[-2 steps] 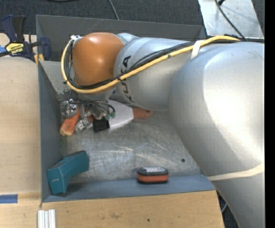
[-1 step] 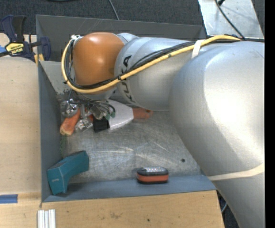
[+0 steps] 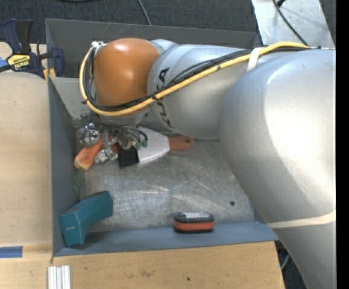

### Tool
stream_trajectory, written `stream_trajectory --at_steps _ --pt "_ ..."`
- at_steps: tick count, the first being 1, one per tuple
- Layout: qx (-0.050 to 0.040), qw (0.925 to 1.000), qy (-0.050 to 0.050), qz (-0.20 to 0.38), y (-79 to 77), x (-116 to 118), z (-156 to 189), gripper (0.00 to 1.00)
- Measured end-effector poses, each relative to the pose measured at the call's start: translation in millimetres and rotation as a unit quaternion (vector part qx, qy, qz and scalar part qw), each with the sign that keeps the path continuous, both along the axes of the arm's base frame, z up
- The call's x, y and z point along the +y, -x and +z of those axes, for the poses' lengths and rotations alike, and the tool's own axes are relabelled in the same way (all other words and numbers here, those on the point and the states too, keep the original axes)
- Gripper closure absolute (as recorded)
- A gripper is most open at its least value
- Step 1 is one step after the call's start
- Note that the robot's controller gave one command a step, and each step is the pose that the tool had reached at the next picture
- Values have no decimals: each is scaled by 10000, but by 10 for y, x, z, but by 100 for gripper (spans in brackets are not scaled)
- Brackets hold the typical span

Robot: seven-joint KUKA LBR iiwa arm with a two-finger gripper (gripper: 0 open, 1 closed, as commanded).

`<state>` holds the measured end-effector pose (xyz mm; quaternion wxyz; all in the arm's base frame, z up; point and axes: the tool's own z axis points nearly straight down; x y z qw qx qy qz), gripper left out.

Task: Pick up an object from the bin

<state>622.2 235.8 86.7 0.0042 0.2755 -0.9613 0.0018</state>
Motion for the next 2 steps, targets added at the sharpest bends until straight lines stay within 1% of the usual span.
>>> stream_trajectory --at_steps 1,2 --pt "-11 10000 -20 -8 3 7 228 100" --pt "-49 10000 -36 -5 -14 19 441 100"
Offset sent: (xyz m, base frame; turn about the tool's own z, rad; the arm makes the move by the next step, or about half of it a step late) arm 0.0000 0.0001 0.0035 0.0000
